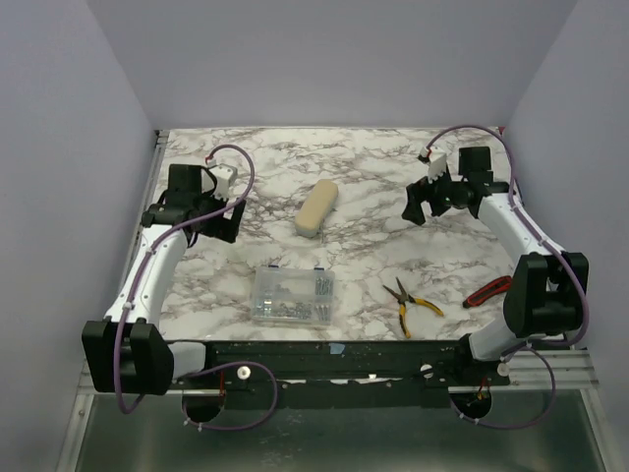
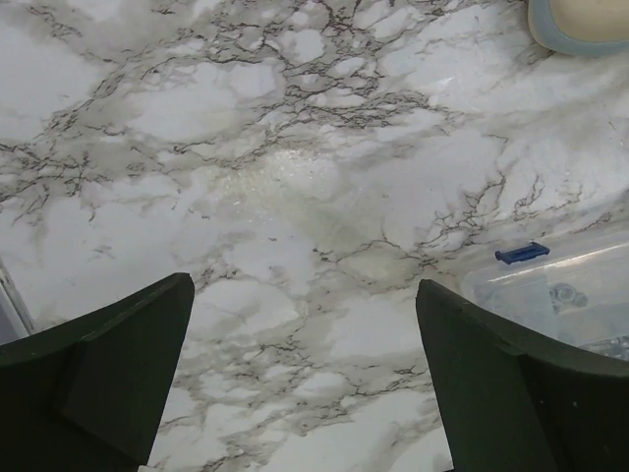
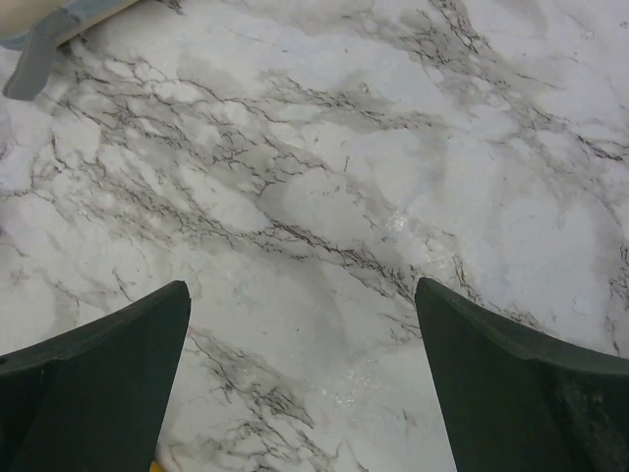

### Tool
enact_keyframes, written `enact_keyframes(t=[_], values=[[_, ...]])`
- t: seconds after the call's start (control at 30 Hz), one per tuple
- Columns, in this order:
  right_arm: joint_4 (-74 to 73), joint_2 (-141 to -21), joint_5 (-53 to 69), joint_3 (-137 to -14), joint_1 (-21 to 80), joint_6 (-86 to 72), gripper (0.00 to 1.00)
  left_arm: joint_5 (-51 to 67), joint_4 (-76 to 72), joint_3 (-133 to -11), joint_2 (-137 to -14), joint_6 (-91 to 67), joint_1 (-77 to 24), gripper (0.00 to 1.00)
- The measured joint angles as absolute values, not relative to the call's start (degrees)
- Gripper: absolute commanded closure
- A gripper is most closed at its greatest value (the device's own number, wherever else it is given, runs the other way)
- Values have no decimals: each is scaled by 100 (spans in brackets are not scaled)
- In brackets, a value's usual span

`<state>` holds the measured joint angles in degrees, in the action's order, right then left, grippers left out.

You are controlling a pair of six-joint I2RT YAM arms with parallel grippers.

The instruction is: Open the umbrella

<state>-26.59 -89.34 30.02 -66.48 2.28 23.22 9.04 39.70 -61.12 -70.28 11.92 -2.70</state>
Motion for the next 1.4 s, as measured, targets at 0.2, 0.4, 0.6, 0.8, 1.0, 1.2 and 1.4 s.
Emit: enact_keyframes(t=[0.2, 0.4, 0.6, 0.8, 1.0, 1.2, 1.4], values=[[-2663, -8792, 3181, -6573, 228, 2624, 0, 1345, 4257, -6683, -7629, 1229, -454, 2], [-2681, -8449, 3273, -6267, 228, 2976, 0, 1898, 4447, -7876, -8639, 1179, -805, 2], [-2864, -7891, 3336, -6012, 228, 3378, 0, 2923, 4799, -9393, -10134, 996, -1111, 8], [-3391, -7334, 3391, -5986, 228, 3868, 0, 3675, 4943, -10184, -11128, 692, -1188, 16], [-3658, -6834, 3417, -5754, 228, 4241, 0, 4007, 4895, -10923, -12066, 233, -1299, 29], [-3811, -6757, 3435, -5741, 228, 4462, 0, 4121, 4969, -11695, -12938, -56, -1511, 33], [-4014, -6759, 3459, -5780, 228, 4556, 0, 4152, 5006, -12143, -13373, -165, -1774, 34]])
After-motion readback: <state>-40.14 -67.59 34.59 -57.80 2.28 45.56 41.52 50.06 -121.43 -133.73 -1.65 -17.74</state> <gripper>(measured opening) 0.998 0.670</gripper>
